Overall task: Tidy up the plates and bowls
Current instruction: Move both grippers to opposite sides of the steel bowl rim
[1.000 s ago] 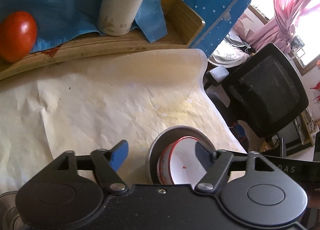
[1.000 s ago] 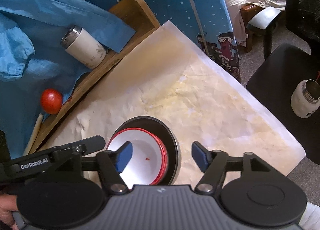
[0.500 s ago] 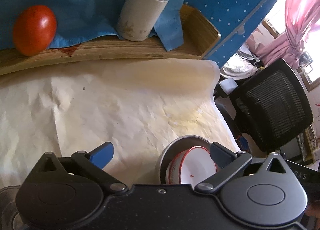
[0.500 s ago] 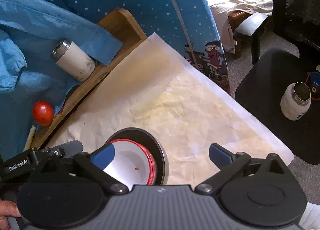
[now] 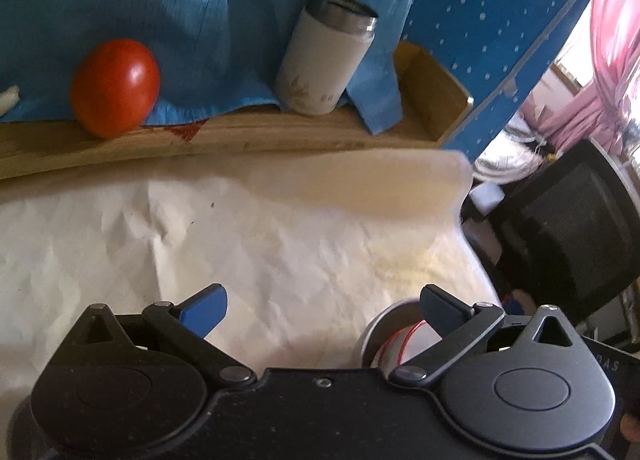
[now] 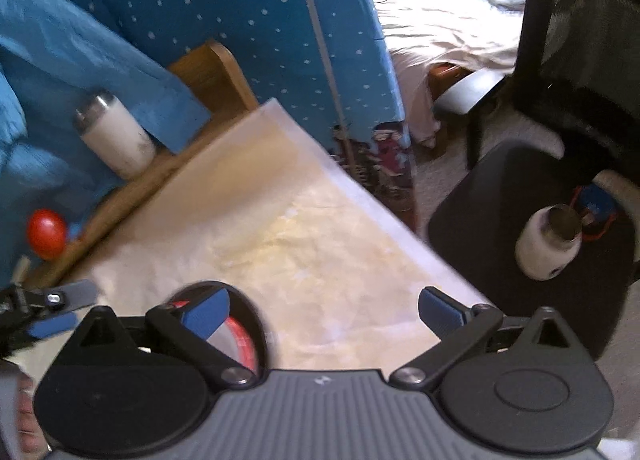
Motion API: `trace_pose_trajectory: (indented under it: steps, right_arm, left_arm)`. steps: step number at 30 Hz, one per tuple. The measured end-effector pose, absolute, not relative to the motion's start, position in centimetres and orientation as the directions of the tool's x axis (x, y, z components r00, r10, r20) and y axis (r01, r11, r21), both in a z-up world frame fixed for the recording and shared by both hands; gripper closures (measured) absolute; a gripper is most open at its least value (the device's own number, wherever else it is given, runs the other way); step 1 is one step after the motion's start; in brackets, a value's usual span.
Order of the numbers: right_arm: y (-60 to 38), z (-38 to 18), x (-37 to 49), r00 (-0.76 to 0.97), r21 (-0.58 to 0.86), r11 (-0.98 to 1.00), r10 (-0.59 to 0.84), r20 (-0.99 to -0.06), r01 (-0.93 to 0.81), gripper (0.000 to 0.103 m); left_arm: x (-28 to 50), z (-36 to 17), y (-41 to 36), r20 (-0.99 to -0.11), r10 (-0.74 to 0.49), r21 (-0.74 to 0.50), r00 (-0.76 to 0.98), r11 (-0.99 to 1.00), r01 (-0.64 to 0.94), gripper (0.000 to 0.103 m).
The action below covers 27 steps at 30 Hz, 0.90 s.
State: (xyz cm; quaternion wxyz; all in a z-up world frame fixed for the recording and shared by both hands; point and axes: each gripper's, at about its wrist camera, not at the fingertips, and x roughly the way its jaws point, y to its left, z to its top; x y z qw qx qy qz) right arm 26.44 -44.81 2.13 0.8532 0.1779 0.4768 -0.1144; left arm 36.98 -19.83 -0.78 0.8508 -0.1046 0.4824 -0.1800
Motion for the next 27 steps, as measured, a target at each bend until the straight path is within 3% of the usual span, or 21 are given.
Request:
trace_pose_trajectory:
  steps: [8,27]
  right_arm:
    - [-44.8,0.7,26.5,0.445,0.148,0.916,-0.037,-0.895,0.373,0.000]
    - [-44.5,-0.1,26.3,0.398,0.151,0.934,0.010,-0.917,0.324,0.000]
  left_arm:
    - [36.7,-1.9,-19.6,-0.844,-0.318,-0.260,0.432,0.947,0.191,0.001]
    - [36.2,-3.9,-21.6,-0.900,-0.300,-0.225,0.315,0.941,0.254,0.001]
